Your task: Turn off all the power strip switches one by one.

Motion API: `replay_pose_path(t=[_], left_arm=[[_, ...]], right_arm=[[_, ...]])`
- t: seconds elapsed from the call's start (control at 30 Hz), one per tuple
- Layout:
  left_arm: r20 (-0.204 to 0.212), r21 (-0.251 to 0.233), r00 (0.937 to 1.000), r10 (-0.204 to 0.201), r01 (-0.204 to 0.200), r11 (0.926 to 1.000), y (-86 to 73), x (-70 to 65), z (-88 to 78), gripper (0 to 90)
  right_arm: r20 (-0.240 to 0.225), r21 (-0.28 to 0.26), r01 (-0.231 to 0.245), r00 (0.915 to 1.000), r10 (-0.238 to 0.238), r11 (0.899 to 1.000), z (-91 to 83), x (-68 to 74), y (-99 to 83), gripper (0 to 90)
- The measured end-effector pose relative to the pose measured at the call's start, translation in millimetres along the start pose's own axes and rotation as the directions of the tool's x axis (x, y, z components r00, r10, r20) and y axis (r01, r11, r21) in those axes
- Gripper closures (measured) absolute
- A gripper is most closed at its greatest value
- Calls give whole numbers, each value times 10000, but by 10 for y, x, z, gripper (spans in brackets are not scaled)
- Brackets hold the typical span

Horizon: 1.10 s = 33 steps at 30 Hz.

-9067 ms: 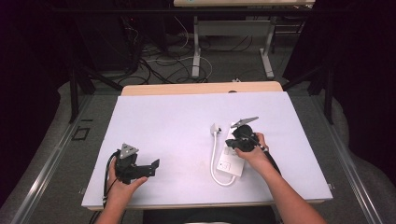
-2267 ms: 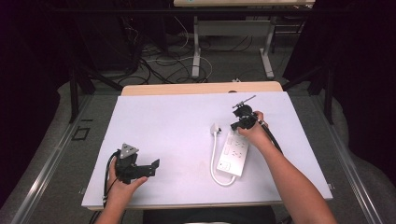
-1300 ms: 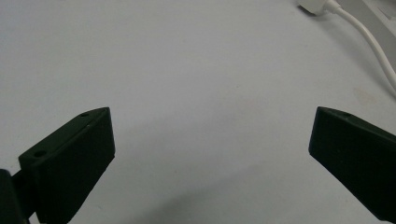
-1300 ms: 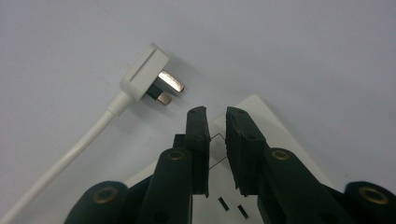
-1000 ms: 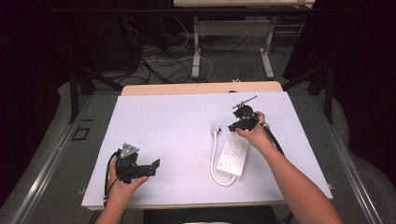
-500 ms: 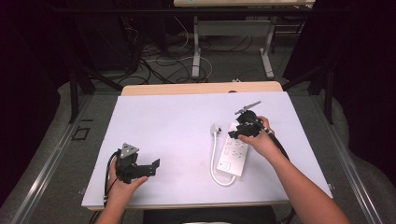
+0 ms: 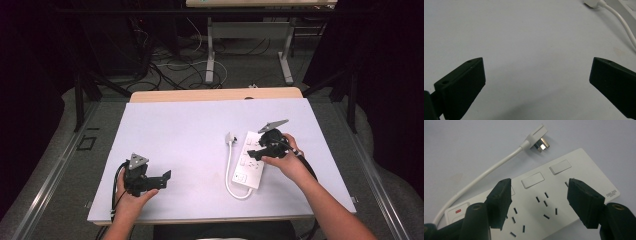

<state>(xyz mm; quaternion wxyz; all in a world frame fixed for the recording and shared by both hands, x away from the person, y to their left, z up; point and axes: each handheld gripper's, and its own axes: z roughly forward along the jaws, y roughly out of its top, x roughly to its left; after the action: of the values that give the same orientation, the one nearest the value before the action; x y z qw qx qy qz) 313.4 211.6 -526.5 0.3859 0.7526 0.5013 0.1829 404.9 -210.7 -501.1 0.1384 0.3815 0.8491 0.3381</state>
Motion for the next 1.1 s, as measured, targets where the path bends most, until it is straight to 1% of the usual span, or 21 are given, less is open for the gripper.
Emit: replay_pose_path(t=[0.1,0.13,0.17,0.2,0.23,0.3,0.37,0.43,0.47,0.5,0.53,0.6,0.63,0.67,0.73,0.83,0.87,0.9,1.0,1.07,1.1], left_arm=[[-12,-12,10000,-2,2,10000,0,0,-1,5],[-17,-13,10000,-6,6,10000,0,1,-2,5],[-35,-68,10000,-21,21,10000,-2,0,1,5],[-36,-64,10000,-25,24,10000,-3,0,1,5],[-23,-9,10000,-17,17,10000,0,2,-2,5],[-41,-70,10000,-31,31,10000,-3,0,2,5],[-22,-25,10000,-18,18,10000,-1,1,1,5],[-40,-8,10000,-31,31,10000,-1,-6,3,5],[-32,-10,10000,-33,32,10000,0,-8,3,5],[-24,-43,10000,-69,68,10000,0,-12,5,5],[-26,-33,10000,-48,48,10000,1,-12,4,5],[-22,5,10000,-12,12,10000,0,-8,2,5],[-29,5,10000,-28,28,10000,0,-7,3,5],[-23,6,10000,-51,51,10000,-1,-4,5,5],[-40,42,10000,-32,32,10000,-1,-1,4,5],[-30,21,10000,-34,34,10000,-2,-6,3,5],[-29,-10,10000,-37,37,10000,-3,-8,6,5],[-55,5,10000,47,-47,10000,-1,-4,6,5],[-15,3,10000,-29,29,10000,-1,-8,7,5],[-27,-12,10000,-36,36,10000,1,-4,6,5],[-25,22,10000,-50,50,10000,2,-3,3,5]], right_arm=[[187,-196,-165,9997,168,9997,-50,15,-83,319],[143,-241,-315,9994,318,9992,-68,16,-111,318],[51,-296,-263,9996,265,9992,-85,5,-144,311],[129,-370,-251,9996,256,9990,-106,0,-175,304],[128,-415,-421,9990,426,9983,-128,-1,-206,297],[242,-481,-487,9985,499,9977,-174,-25,-273,248],[268,-586,-712,9970,729,9957,-215,-40,-334,195],[497,-595,-896,9945,926,9942,-247,-66,-394,149],[601,-669,-867,9941,908,9940,-263,-85,-422,149],[782,-770,-966,9916,1026,9923,-275,-94,-454,145],[929,-804,-864,9913,938,9930,-283,-114,-492,136],[1093,-691,-915,9891,987,9934,-301,-141,-556,68],[1101,-764,-1066,9873,1147,9914,-307,-159,-591,21],[1093,-810,-1310,9842,1394,9881,-319,-170,-617,0],[1108,-949,-1506,9808,1608,9840,-345,-204,-680,0],[1093,-965,-1738,9768,1840,9800,-385,-251,-771,0],[1176,-957,-1753,9755,1860,9799,-399,-268,-798,0],[1144,-961,-1842,9742,1947,9782,-412,-280,-822,0],[1281,-1083,-1769,9734,1902,9783,-441,-324,-883,0],[1518,-1152,-1720,9703,1885,9783,-452,-351,-922,0],[1585,-1089,-1709,9695,1868,9793,-450,-363,-941,0]])
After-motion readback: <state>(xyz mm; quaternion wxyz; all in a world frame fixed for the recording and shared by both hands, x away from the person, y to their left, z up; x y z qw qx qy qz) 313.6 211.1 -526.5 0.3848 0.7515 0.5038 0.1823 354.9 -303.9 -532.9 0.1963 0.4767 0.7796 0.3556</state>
